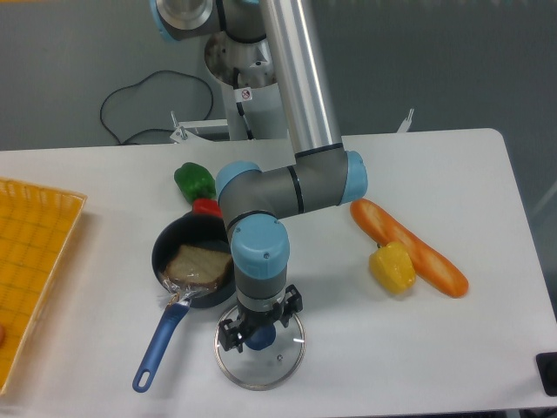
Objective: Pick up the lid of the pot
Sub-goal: 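Close the gripper around the blue lid knob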
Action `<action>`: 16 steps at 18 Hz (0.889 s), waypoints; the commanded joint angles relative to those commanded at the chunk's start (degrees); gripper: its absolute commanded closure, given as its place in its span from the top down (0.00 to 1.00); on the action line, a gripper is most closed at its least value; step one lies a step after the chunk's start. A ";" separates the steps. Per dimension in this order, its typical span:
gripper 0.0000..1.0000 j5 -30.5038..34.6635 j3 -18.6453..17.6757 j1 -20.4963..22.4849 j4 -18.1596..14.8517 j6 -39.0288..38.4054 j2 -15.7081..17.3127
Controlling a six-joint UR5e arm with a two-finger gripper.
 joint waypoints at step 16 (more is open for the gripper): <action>1.00 0.00 0.17 -0.18 0.44 0.18 -0.62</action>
